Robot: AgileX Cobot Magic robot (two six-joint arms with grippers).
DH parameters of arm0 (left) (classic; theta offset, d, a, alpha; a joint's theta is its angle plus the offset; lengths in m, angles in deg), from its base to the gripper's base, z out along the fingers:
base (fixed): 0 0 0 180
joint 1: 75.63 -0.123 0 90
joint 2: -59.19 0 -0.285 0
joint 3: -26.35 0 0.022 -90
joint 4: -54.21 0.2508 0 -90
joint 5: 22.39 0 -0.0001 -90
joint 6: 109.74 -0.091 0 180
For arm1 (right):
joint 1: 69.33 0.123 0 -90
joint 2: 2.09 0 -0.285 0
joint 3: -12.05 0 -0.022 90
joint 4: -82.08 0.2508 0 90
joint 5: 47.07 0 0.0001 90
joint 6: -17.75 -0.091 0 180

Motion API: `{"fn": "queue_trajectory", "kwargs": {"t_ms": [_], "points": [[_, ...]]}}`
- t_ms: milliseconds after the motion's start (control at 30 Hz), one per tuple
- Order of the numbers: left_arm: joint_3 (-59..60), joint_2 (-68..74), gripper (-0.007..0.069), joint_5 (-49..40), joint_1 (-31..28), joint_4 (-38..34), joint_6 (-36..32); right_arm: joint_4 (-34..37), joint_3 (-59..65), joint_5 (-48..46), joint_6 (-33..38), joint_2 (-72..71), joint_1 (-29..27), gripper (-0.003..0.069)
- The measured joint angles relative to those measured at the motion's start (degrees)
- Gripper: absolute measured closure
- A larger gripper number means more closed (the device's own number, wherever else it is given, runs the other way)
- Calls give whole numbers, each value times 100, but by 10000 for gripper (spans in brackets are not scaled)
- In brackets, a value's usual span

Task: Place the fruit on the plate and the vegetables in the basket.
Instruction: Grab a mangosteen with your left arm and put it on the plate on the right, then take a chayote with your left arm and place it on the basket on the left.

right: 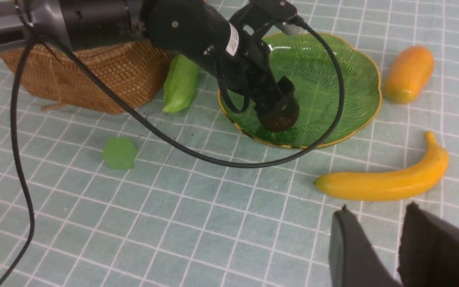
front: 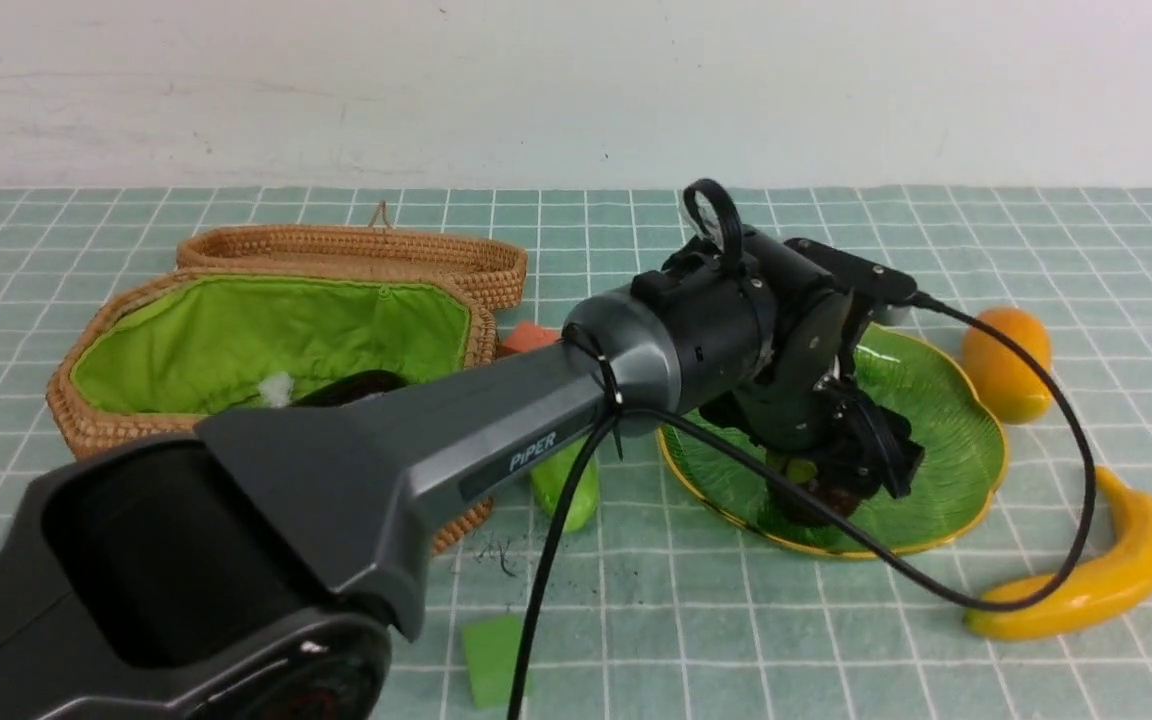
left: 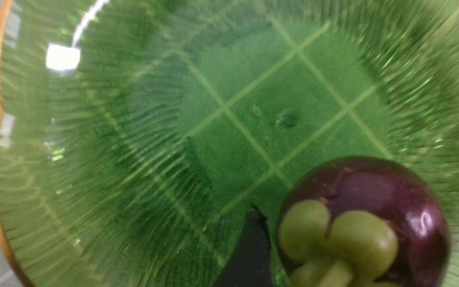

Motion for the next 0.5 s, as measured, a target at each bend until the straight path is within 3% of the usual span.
{"fn": "queue_trajectory", "kwargs": {"t_ms": [267, 367, 500], "points": [[0, -864, -1, -1164, 0, 14, 207, 0, 0, 30, 0, 0, 0, 456], [190, -1525, 129, -1946, 0, 286, 753, 23, 0, 30, -5, 0, 0, 456], [618, -1827, 214, -2042, 0, 647, 861, 22, 0, 30, -5, 0, 0, 456]]}}
